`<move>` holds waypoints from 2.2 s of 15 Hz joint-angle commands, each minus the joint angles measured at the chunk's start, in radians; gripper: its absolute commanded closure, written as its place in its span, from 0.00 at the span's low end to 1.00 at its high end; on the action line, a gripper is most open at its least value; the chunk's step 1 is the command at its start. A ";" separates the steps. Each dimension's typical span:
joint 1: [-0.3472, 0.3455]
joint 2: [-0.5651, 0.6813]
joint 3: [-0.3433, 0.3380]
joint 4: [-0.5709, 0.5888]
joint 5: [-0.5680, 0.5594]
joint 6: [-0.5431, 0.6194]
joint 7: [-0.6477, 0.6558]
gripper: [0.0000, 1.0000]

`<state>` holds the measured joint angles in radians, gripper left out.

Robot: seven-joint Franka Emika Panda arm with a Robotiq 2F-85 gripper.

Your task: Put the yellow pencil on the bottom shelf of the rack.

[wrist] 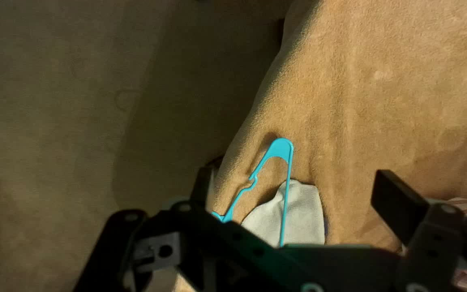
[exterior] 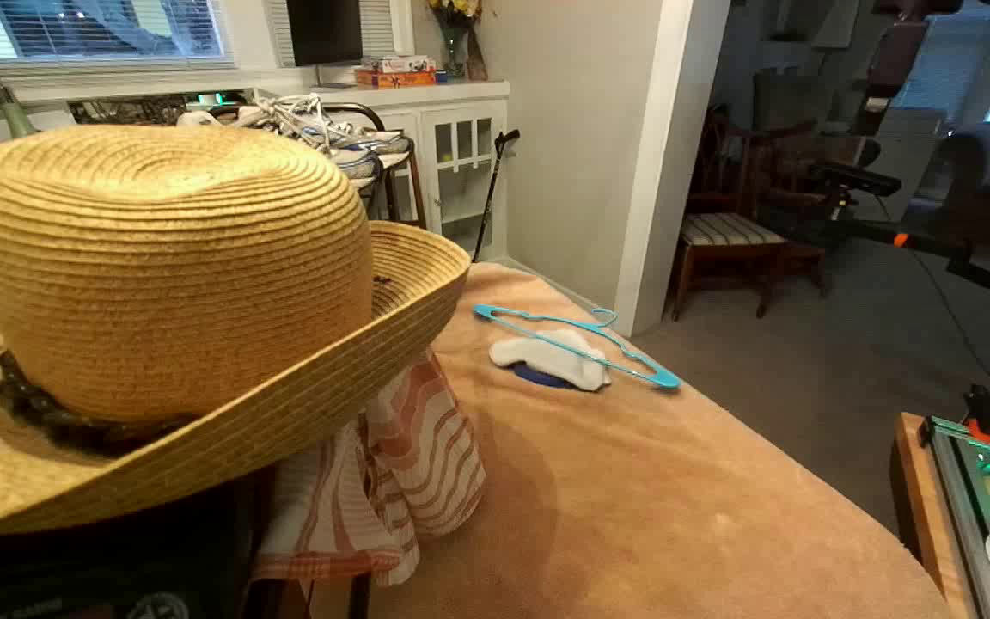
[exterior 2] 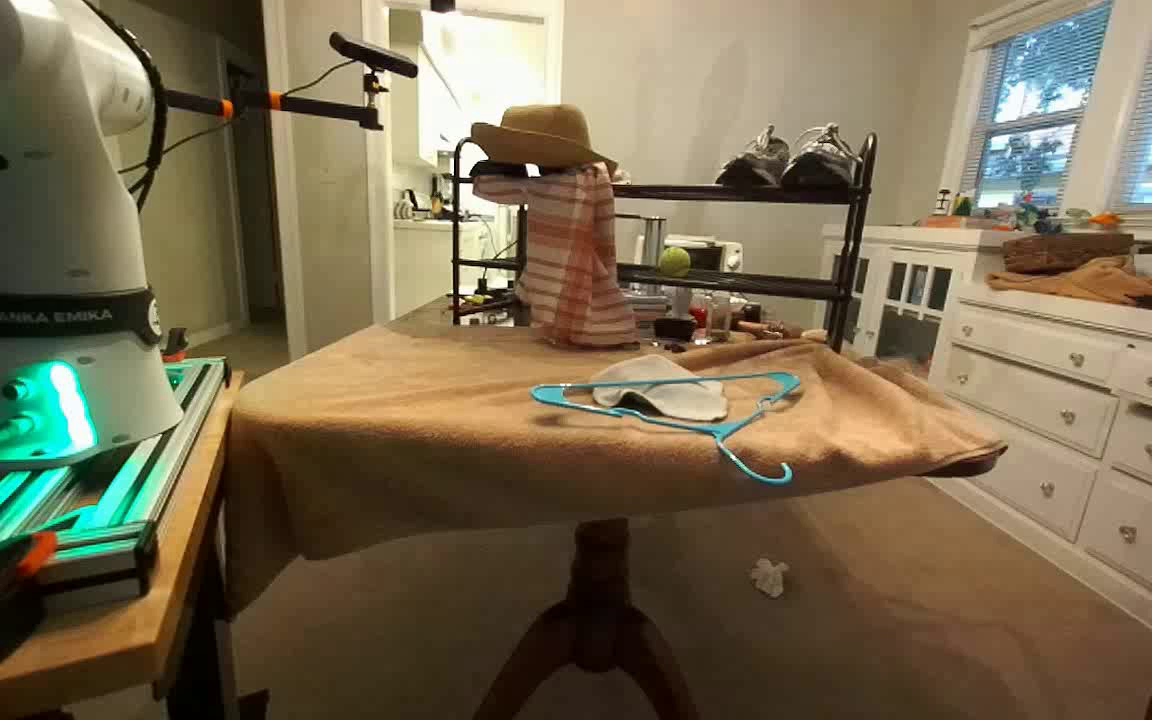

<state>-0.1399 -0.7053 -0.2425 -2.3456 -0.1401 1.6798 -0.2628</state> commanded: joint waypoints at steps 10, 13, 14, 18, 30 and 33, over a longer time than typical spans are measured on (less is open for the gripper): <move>0.045 0.024 0.012 0.009 0.024 0.071 -0.024 0.00; 0.123 0.068 0.023 0.031 0.069 0.186 -0.093 0.00; 0.152 0.087 0.026 0.039 0.089 0.228 -0.119 0.00; 0.261 0.208 0.039 0.102 0.172 0.323 -0.249 0.00; 0.324 0.654 0.216 0.491 0.245 0.390 -0.545 0.00; 0.310 0.764 0.267 0.615 0.213 0.394 -0.522 0.00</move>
<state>0.1957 -0.0600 -0.0211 -1.8653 0.0938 2.0747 -0.7821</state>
